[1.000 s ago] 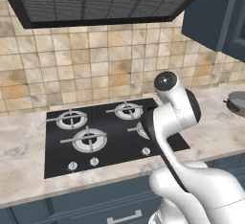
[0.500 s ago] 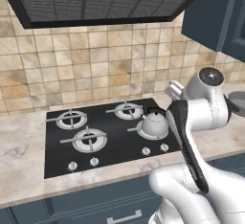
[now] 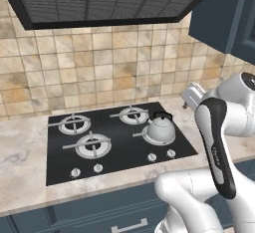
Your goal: Pick the kettle from the cabinet and place it on a stove burner. Then pick the pot from the counter and place it on another stove burner. Finally, turn both burners on.
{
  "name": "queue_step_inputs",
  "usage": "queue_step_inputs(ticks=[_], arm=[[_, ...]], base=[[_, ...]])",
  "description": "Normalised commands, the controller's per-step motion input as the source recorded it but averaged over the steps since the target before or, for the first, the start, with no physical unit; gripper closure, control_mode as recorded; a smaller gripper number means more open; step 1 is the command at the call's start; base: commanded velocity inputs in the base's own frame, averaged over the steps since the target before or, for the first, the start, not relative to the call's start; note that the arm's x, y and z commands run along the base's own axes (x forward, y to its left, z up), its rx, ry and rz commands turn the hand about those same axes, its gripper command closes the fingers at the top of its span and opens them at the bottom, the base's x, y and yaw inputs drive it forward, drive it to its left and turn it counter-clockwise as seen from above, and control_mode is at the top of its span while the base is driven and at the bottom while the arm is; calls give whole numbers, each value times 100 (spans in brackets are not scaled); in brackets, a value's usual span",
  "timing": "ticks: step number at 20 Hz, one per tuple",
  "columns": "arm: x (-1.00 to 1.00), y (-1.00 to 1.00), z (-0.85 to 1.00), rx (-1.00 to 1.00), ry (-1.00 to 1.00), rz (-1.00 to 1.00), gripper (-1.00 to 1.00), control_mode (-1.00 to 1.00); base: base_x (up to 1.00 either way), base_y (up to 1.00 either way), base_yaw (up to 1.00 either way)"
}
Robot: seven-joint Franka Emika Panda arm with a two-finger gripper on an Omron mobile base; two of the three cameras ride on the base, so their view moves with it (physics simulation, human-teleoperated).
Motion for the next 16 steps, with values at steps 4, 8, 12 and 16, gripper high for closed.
queue_step_inputs(ticks=[4, 8, 12, 16], arm=[[-2, 0, 0, 1, 0, 0, -100, -100], [0, 0, 0, 0, 0, 0, -100, -100], [-29, 0, -6, 0, -8, -3, -100, -100], [0, 0, 0, 0, 0, 0, -100, 100]], base=[[0, 0, 0], [0, 0, 0], [0, 0, 0], [-52, 0, -7]])
